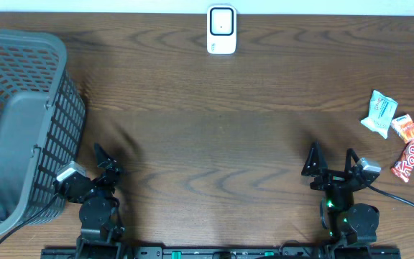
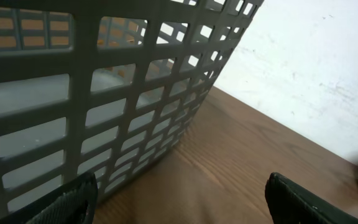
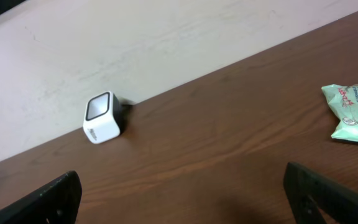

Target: Scan the item barcode

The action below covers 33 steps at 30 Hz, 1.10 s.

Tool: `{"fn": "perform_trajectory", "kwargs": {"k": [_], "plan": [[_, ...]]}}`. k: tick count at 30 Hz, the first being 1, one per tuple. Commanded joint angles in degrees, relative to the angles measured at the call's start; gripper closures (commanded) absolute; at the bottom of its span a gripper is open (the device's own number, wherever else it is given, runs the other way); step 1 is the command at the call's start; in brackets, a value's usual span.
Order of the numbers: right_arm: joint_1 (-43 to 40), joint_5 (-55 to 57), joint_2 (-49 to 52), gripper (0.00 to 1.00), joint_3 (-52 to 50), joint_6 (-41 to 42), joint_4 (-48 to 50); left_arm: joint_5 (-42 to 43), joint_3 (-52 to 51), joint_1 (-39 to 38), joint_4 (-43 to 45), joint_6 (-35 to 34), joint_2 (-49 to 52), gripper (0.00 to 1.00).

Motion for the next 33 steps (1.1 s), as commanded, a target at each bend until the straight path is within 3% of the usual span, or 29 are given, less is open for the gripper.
{"fn": "perform_trajectory", "kwargs": {"k": [1, 19, 25, 33], "plan": [[-0.68, 0.66, -0.37, 0.01, -0.09, 0.04, -0.17, -1.29, -0.94, 0.24, -2.25, 1.55, -0.50, 0.14], [-0.68, 0.66, -0.37, 0.01, -0.09, 0.04, -0.17, -1.42, -0.94, 0.24, -2.21, 1.90, -0.24, 0.14], [-0.68, 0.63, -0.37, 0.01, -0.09, 0.04, -0.20, 1.05, -0.94, 0.61, -2.23, 7.39, -0.63, 0.14], [-0.68, 0.63, -0.37, 0.01, -0.09, 0.04, -0.17, 12.94, -0.94, 4.85, -2.71, 15.98, -1.75, 0.14]]}}
